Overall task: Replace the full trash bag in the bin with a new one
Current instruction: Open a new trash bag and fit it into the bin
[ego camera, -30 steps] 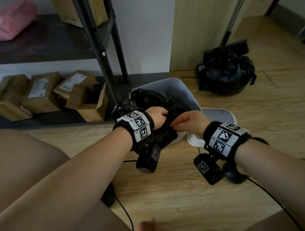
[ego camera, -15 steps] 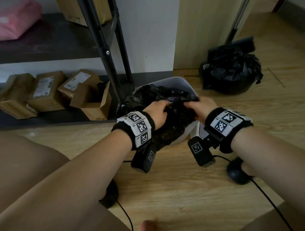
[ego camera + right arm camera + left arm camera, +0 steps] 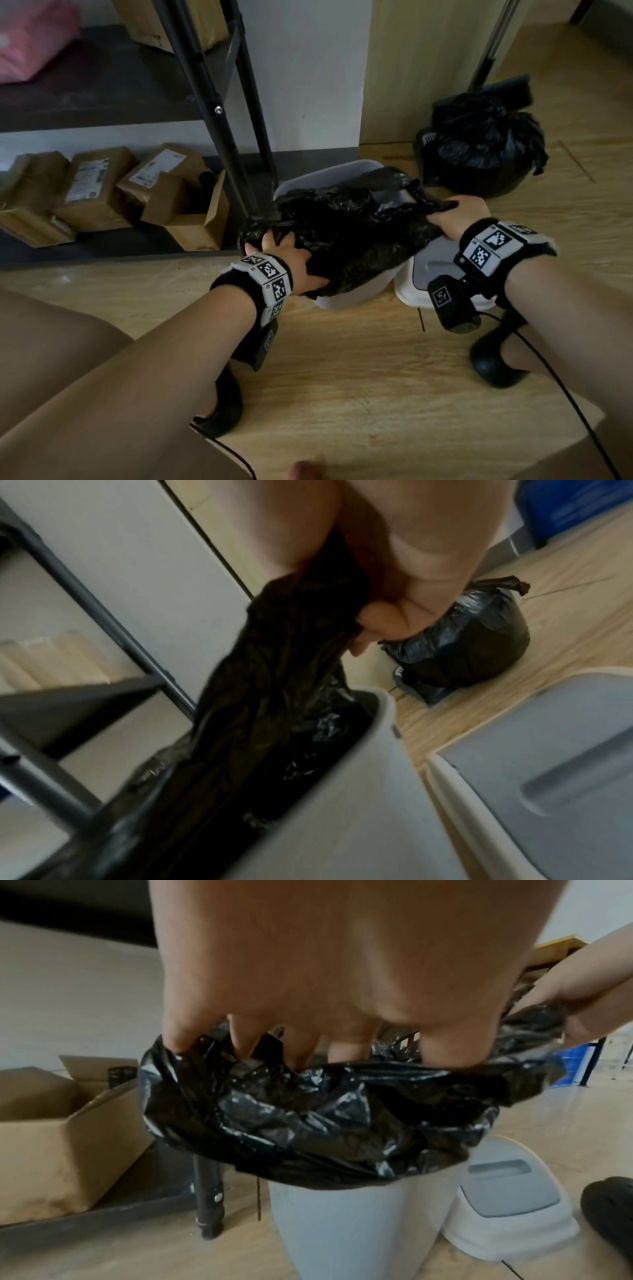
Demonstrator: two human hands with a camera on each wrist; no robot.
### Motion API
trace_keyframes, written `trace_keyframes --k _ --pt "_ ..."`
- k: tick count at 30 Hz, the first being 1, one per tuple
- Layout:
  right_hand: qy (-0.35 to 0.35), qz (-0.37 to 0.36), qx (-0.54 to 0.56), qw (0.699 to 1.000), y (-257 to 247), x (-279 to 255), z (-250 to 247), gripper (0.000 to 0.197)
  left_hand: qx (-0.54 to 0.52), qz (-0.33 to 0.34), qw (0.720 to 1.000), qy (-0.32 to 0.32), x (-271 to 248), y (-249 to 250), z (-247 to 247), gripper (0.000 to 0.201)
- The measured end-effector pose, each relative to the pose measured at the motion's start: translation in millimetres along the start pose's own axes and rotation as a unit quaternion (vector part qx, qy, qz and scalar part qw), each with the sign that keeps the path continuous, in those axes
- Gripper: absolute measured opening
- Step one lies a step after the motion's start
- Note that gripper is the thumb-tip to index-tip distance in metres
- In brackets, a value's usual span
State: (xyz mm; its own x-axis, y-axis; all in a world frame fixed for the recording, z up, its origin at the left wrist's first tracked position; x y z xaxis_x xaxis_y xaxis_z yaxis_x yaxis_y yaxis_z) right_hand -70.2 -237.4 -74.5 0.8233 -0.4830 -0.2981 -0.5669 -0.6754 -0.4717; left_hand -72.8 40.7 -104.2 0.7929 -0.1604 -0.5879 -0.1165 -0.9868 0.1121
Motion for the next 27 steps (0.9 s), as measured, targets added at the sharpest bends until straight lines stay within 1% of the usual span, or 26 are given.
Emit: trace_keyframes --k 2,3,5,8,10,12,13,14,15,16,17,18,19,20,21,22,23,24,25,26,27 --pt "-0.049 0.004 -0.048 0.998 4.0 -2.4 14.1 0.022 -0.023 0.02 1.0 0.002 0.7 1.3 5.1 0.07" --pt "-0.057 0.001 -0.067 0.996 4.6 -2.8 19.4 0.021 -0.028 0.032 0.999 0.001 2.5 1.8 8.0 0.069" --pt "-0.049 -0.012 -0.122 0.991 3.4 -3.4 24.6 0.02 -0.044 0.049 0.998 0.001 6.8 1.2 11.9 0.069" --pt "-0.026 -0.02 -0.181 0.983 0.4 -5.9 23.3 0.02 -0.069 0.037 0.997 -0.001 18.0 -5.3 14.1 0.073" --pt "-0.058 -0.007 -0.205 0.977 2.4 -8.7 27.3 0.022 -0.075 0.029 0.997 0.005 25.0 -8.8 11.0 0.075" --pt "-0.1 0.002 -0.192 0.976 5.3 -10.3 34.5 0.023 -0.08 0.032 0.996 0.016 30.1 -12.2 3.7 0.074" --pt "-0.106 0.005 -0.168 0.98 6.2 -10.2 35.9 0.026 -0.087 0.038 0.995 0.029 32.2 -13.8 -1.9 0.07" --pt "-0.095 0.005 -0.138 0.986 6.5 -9.9 34.6 0.029 -0.101 0.046 0.992 0.053 32.6 -14.8 -9.1 0.064" --pt "-0.075 0.002 -0.108 0.991 5.7 -9.7 31.4 0.032 -0.125 0.054 0.987 0.089 30.9 -15.4 -18.7 0.057" --pt "-0.05 -0.006 -0.083 0.995 3.2 -9.8 27.3 0.037 -0.155 0.057 0.976 0.144 27.2 -18.2 -29.8 0.049" --pt "-0.031 -0.018 -0.059 0.998 -0.1 -10.2 23.9 0.045 -0.177 0.04 0.964 0.192 21.8 -23.2 -39.1 0.043" --pt "-0.024 -0.034 -0.033 0.999 -4.8 -12.1 21.6 0.057 -0.192 0.004 0.956 0.222 17.9 -31.6 -44.7 0.04" --pt "-0.03 -0.055 -0.018 0.998 -10.6 -14.5 21.0 0.067 -0.207 -0.043 0.948 0.236 12.1 -39.5 -48.7 0.04" --pt "-0.039 -0.085 -0.02 0.995 -17.8 -17.5 21.6 0.072 -0.223 -0.087 0.943 0.231 13.3 -51.5 -47.4 0.043" --pt "-0.047 -0.118 -0.036 0.991 -24.8 -19.1 23.4 0.071 -0.246 -0.125 0.938 0.208 14.6 -61.6 -43.4 0.047" --pt "-0.049 -0.146 -0.055 0.986 -30.0 -19.8 25.6 0.067 -0.283 -0.154 0.931 0.172 16.8 -69.9 -37.1 0.05" --pt "-0.051 -0.165 -0.077 0.982 -34.3 -19.9 27.1 0.062 -0.338 -0.16 0.918 0.129 21.4 -74.7 -28.8 0.052" --pt "-0.06 -0.171 -0.102 0.978 -37.4 -21.2 28.8 0.057 -0.414 -0.153 0.893 0.089 24.4 -76.1 -19.6 0.047" --pt "-0.076 -0.166 -0.125 0.975 -39.6 -22.6 29.8 0.053 -0.502 -0.142 0.852 0.053 23.2 -72.6 -11.2 0.035" --pt "-0.097 -0.159 -0.141 0.972 -40.8 -23.8 31.7 0.049 -0.592 -0.131 0.795 0.02 20.5 -67.8 -3.3 0.021" --pt "-0.116 -0.149 -0.151 0.97 -41.5 -25.6 33.0 0.044 -0.652 -0.125 0.748 0.006 20.1 -64.9 1.9 0.016"
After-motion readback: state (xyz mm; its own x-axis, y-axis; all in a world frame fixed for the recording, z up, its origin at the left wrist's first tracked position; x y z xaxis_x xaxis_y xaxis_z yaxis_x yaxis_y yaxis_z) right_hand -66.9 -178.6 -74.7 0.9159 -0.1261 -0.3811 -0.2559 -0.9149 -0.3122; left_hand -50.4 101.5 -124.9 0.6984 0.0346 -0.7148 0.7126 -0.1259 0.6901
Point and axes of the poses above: each hand's wrist, its own x-axis towards the middle knuckle, its own z-axis out of the palm, y = z × x, the point moved 7 cm from there along x, towards the middle knuckle, and after that the axes turned 13 degrees about -x, right-handed, at the moved point
